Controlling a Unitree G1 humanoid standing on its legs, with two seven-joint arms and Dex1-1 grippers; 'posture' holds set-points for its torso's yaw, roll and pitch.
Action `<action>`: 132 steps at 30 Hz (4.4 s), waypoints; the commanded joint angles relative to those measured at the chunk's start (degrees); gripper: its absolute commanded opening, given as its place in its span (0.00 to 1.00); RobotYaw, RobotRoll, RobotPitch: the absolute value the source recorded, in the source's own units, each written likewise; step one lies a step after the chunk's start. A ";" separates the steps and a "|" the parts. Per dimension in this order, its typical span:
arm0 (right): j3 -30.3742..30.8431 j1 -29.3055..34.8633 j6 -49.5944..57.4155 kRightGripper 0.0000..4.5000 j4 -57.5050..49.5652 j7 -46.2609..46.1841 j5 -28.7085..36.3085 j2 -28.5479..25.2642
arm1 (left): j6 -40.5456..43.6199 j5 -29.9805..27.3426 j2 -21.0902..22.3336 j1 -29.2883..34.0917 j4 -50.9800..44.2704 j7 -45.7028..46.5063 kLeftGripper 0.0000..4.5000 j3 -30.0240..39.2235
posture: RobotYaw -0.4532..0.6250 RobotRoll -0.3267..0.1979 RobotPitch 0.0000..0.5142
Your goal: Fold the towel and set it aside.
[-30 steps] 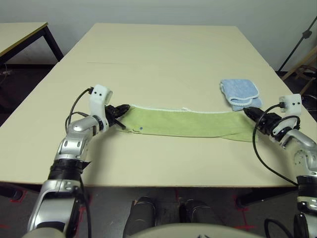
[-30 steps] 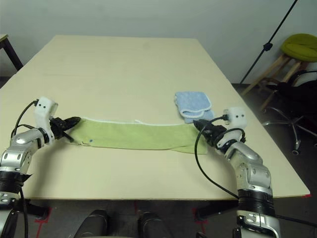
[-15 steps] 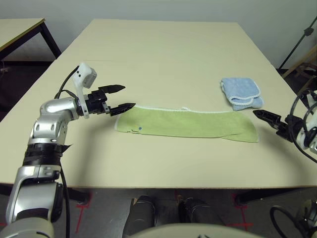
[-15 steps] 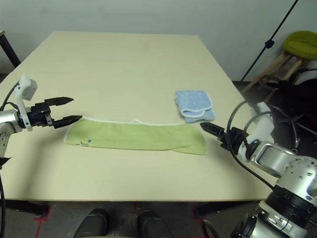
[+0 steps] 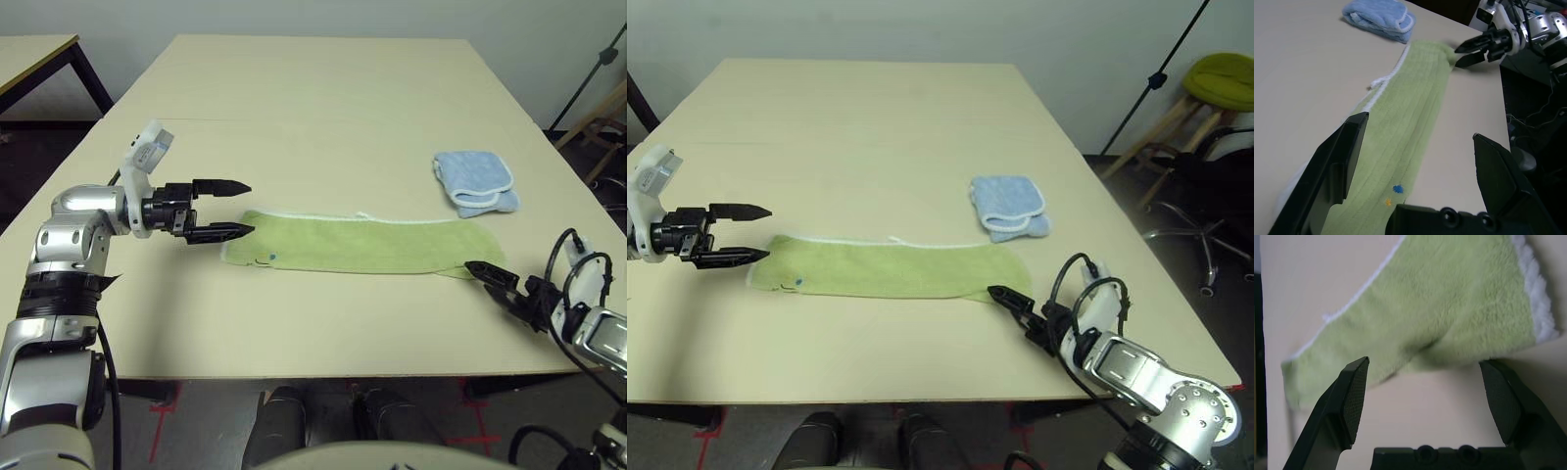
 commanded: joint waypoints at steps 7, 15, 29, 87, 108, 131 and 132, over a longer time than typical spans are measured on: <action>9.50 -0.58 -13.94 0.96 4.55 -5.34 -3.02 0.88 | 1.10 -2.22 0.22 1.47 -1.87 -1.79 1.00 0.30 | 0.46 0.62 0.15; 12.92 -0.70 -20.31 0.37 4.44 -2.12 -8.74 0.48 | 1.95 -2.56 0.05 2.39 -3.32 -0.85 1.00 0.39 | 0.46 0.62 0.15; 22.46 3.17 -29.81 0.00 -2.64 16.06 -35.04 -6.63 | 2.77 -2.15 -0.20 2.73 -3.91 -0.21 1.00 -0.41 | 0.45 0.62 0.15; 50.79 -15.43 -12.89 0.99 -15.15 68.45 -61.35 -19.97 | 5.33 1.84 -2.56 4.42 -4.69 11.77 1.00 -2.61 | 0.49 0.62 0.14; 31.27 -15.82 -33.33 0.99 6.24 64.57 -62.34 -14.81 | 5.63 4.34 -21.96 -4.48 -11.58 28.05 1.00 -8.94 | 0.48 0.62 0.13; 35.27 -17.71 -39.66 0.00 14.62 63.51 -67.13 -10.69 | 5.98 15.41 -33.12 -9.40 -1.13 31.67 0.01 -23.76 | 0.46 0.62 0.12; 35.89 -18.01 -39.57 0.00 15.39 63.29 -67.60 -10.06 | 5.08 16.13 -33.57 -9.43 0.18 31.72 0.01 -24.31 | 0.46 0.62 0.12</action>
